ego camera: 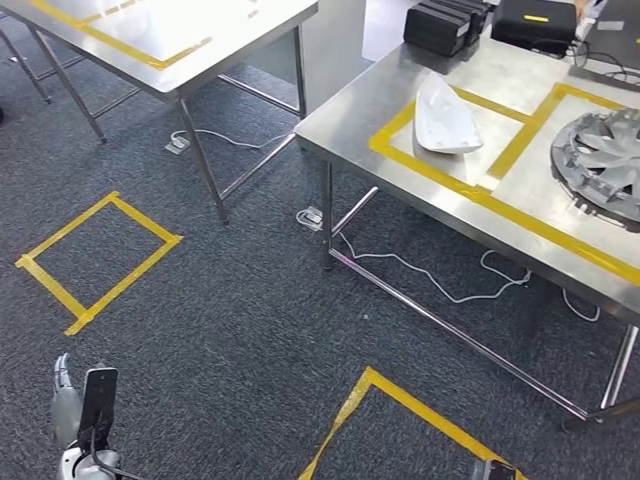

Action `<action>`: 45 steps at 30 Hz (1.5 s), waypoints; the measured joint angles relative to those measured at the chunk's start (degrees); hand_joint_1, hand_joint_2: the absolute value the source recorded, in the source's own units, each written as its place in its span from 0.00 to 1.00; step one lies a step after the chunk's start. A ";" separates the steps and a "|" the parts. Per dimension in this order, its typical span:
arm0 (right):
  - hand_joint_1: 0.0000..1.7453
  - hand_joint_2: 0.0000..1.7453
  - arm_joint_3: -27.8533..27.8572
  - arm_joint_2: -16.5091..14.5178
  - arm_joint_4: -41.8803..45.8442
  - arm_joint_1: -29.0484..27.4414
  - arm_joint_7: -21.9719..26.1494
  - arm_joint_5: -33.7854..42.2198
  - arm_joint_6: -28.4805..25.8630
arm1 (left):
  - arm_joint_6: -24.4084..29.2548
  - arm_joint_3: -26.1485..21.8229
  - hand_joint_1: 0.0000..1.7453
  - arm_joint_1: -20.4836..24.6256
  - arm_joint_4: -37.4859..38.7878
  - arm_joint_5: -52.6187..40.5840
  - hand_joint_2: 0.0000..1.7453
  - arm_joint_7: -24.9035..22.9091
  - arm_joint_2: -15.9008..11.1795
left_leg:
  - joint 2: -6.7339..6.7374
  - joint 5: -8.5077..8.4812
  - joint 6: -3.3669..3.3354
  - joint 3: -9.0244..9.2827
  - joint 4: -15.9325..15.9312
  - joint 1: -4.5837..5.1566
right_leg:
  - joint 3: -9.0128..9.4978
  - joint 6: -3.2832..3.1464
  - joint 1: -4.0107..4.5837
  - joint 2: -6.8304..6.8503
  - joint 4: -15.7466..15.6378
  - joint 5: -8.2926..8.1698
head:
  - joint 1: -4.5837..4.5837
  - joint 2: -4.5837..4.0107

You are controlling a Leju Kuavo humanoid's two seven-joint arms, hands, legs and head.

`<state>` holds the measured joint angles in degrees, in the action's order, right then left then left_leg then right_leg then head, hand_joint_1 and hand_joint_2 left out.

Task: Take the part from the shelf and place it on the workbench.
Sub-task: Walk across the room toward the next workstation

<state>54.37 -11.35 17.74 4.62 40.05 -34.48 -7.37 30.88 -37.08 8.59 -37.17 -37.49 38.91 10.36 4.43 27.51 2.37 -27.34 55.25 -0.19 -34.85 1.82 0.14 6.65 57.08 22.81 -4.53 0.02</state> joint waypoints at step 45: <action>0.00 0.00 2.86 -0.90 -1.00 0.24 -0.71 -6.64 -0.22 | -16.42 -3.48 0.00 -4.50 22.55 -13.72 0.00 -26.30 -2.55 | -9.51 -8.18 -3.69 -9.85 -0.03 1.87 | 8.61 -2.01 1.34 -11.44 1.03 7.38 | 0.36 -0.01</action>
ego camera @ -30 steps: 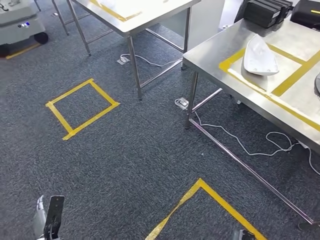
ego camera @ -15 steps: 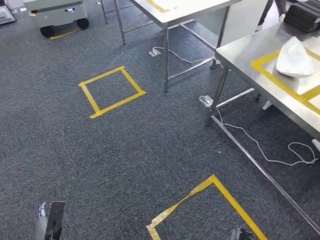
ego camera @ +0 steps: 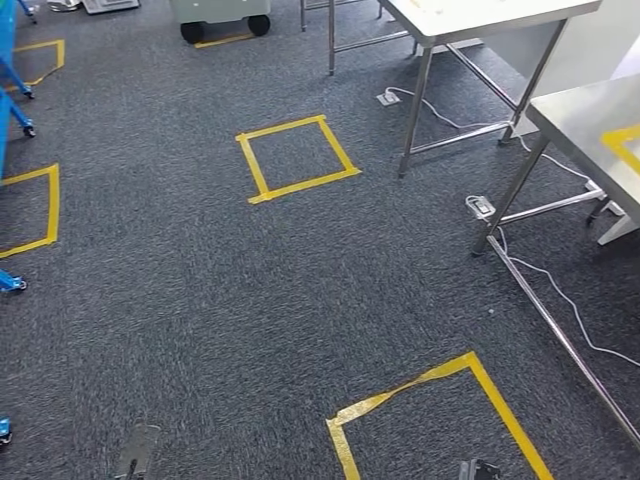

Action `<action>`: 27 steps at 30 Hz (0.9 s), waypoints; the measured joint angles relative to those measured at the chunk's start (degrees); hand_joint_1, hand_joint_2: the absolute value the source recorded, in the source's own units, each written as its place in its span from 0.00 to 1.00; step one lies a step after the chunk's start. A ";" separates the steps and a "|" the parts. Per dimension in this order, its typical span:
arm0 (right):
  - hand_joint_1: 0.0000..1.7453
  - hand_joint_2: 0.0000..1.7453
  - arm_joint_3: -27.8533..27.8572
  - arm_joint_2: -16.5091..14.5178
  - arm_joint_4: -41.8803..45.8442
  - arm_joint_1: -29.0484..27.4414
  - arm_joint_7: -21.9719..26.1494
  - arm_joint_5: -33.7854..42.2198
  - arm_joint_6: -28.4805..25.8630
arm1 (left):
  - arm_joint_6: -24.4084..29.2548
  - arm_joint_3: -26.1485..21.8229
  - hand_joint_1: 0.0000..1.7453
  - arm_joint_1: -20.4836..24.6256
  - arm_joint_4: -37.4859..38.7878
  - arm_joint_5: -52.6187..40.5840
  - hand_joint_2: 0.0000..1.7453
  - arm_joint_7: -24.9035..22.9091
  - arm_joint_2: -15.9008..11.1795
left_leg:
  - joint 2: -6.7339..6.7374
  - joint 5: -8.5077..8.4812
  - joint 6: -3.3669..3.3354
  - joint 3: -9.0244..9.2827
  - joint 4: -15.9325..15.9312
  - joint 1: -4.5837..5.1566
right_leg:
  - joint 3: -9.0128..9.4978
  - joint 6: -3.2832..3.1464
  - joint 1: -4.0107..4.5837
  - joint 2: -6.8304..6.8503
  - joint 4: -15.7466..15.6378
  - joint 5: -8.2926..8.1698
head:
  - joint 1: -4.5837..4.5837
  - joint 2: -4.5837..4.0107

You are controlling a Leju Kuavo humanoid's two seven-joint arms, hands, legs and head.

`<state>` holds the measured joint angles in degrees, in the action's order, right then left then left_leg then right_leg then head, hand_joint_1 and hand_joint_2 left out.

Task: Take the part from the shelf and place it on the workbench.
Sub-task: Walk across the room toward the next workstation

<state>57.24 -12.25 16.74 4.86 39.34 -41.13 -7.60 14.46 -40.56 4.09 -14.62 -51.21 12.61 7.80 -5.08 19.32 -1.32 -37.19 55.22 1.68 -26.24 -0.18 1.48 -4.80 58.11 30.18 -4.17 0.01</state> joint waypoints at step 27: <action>0.00 0.00 0.09 0.89 -0.39 -0.07 0.39 -2.56 1.28 | -11.67 2.07 0.00 -1.42 1.93 -4.04 0.00 -6.88 3.78 | 1.39 5.15 0.35 3.79 1.77 -1.51 | -8.99 2.09 -1.23 4.02 11.56 2.45 | 0.78 -0.01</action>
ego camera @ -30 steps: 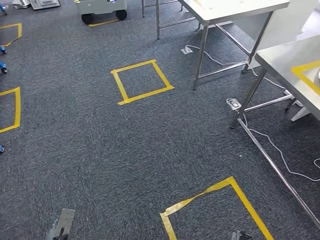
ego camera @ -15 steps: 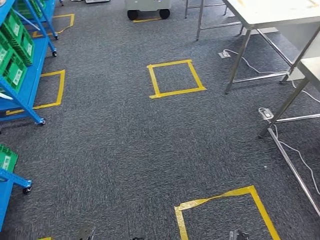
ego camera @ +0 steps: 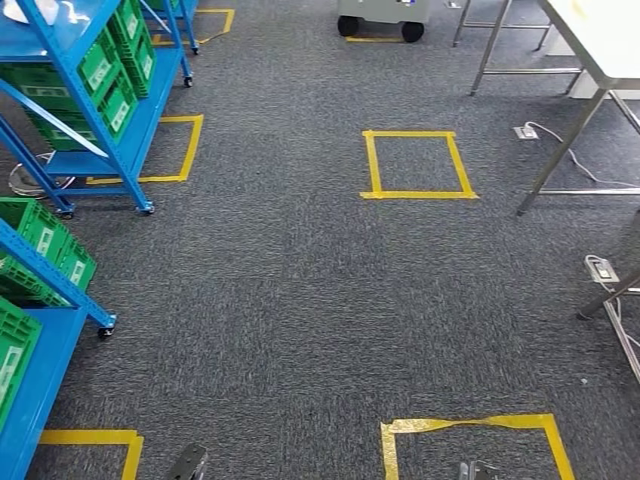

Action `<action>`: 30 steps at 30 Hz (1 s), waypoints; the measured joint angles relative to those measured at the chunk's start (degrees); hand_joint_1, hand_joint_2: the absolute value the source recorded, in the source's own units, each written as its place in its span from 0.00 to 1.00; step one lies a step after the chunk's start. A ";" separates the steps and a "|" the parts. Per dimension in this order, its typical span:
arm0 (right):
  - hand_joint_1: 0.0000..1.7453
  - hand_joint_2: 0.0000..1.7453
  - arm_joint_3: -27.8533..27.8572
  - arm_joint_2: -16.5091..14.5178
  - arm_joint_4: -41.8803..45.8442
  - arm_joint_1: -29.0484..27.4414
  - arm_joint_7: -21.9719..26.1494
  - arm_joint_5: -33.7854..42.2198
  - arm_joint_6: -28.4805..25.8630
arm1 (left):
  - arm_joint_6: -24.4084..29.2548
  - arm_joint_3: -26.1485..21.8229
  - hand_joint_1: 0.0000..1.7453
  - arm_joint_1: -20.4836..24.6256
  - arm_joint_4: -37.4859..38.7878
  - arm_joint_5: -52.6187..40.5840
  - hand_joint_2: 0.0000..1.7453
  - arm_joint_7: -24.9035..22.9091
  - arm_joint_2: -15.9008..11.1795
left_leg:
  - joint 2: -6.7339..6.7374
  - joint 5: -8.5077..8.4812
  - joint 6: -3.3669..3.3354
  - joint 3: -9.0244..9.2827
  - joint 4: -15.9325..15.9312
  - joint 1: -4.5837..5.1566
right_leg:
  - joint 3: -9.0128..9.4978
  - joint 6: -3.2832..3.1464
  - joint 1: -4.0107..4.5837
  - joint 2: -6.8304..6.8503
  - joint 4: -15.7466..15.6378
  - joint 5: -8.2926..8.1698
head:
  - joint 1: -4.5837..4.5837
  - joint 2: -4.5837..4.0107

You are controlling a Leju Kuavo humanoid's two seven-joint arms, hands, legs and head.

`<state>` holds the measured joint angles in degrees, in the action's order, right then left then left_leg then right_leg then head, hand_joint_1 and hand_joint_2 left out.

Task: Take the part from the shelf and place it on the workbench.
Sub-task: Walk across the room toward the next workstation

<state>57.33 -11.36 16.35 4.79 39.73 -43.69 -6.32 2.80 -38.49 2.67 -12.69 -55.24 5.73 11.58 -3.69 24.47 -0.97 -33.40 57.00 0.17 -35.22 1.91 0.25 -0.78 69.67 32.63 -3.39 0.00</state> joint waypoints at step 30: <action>0.00 0.00 1.16 0.21 -0.02 -0.28 0.34 -0.92 0.90 | 0.38 0.69 0.00 -0.35 0.15 -3.07 0.00 1.45 0.25 | -0.10 4.95 -0.36 5.53 -0.39 -0.47 | -5.51 1.72 -0.60 0.65 2.67 2.04 | 0.86 0.00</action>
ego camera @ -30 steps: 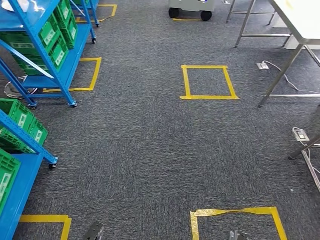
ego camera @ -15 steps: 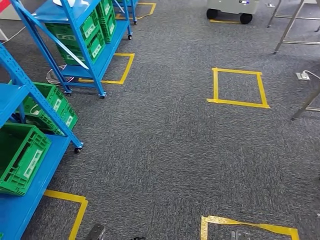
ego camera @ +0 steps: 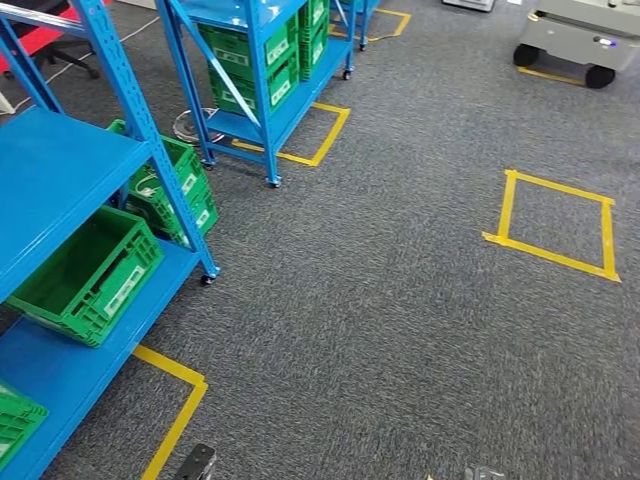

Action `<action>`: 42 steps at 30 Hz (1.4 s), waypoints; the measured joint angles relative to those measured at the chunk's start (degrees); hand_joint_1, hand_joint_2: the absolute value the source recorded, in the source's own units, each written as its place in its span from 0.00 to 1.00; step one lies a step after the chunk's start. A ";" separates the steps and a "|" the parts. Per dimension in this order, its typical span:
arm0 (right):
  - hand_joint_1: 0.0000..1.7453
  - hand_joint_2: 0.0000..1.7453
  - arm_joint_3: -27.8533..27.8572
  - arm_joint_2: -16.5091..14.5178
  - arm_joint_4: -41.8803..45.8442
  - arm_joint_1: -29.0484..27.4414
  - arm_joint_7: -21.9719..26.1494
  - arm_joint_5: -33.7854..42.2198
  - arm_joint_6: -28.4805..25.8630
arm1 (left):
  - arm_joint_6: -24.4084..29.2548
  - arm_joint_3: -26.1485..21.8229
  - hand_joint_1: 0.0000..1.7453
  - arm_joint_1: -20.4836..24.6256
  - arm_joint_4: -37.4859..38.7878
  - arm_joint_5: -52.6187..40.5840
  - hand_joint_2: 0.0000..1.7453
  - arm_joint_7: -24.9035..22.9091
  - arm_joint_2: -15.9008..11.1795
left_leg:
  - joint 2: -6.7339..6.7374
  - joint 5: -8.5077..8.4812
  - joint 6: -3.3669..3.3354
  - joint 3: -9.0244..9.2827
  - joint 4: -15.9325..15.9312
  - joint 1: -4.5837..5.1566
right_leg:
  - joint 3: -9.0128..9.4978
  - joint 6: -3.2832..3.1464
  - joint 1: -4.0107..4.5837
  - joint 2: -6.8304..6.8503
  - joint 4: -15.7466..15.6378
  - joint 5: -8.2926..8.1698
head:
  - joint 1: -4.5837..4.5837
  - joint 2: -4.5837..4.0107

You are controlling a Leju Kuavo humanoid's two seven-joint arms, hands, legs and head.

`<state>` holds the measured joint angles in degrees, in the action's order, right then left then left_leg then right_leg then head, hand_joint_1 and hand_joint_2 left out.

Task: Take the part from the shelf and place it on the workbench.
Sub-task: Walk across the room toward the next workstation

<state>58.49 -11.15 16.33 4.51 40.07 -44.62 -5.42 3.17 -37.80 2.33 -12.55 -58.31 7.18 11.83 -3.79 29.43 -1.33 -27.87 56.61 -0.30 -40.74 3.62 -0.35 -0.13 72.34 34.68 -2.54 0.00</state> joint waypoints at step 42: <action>0.00 0.00 1.46 0.23 -0.37 0.31 0.07 -0.86 0.20 | 3.86 1.12 0.00 0.28 0.24 -2.34 0.00 0.22 3.09 | 2.44 -0.03 3.55 -12.82 11.23 0.16 | 9.58 -2.90 -0.35 -0.52 -14.48 -6.83 | -0.72 0.00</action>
<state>59.95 -10.92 15.96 4.82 40.15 -45.48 -5.22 7.04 -36.68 2.60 -12.31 -60.65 7.40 14.92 -1.35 29.40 2.22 -40.69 67.85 -0.14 -31.16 0.73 -0.70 -0.64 57.86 27.84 -3.25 0.00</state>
